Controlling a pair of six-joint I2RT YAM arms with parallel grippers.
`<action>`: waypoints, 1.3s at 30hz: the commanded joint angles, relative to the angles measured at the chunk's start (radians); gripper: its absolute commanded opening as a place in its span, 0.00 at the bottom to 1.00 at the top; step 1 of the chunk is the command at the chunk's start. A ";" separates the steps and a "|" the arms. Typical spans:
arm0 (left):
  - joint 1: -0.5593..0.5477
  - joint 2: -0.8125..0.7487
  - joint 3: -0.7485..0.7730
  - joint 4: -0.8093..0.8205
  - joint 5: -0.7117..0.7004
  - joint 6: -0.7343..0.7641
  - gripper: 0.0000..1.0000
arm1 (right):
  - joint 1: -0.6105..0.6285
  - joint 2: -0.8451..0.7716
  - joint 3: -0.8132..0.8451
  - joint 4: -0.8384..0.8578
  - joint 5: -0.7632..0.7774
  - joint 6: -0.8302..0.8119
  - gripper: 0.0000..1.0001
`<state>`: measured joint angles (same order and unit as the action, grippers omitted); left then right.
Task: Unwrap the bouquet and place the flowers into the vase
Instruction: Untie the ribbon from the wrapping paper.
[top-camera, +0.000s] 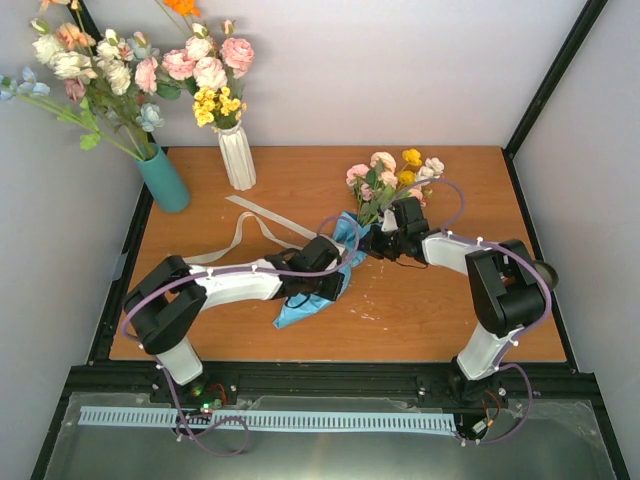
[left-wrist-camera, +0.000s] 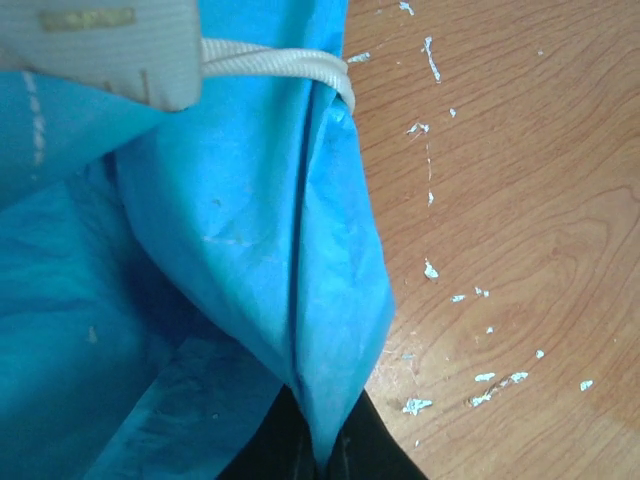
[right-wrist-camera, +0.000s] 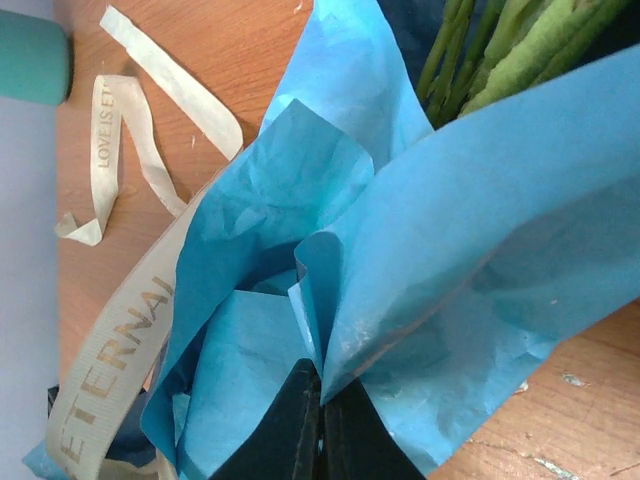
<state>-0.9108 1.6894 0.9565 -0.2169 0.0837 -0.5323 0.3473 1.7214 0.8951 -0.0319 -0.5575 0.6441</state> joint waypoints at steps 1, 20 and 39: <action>-0.011 -0.074 -0.046 -0.008 -0.007 0.028 0.00 | -0.048 -0.026 0.037 -0.015 0.051 -0.048 0.03; -0.010 -0.178 -0.048 -0.146 -0.021 -0.017 0.23 | -0.102 -0.116 -0.029 -0.078 -0.137 -0.261 0.15; -0.005 -0.225 -0.059 -0.020 0.065 -0.134 0.65 | 0.090 -0.303 0.050 -0.322 0.044 -0.496 0.56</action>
<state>-0.9108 1.4151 0.8761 -0.3275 0.1200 -0.6212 0.3931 1.3869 0.8852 -0.3054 -0.6094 0.2047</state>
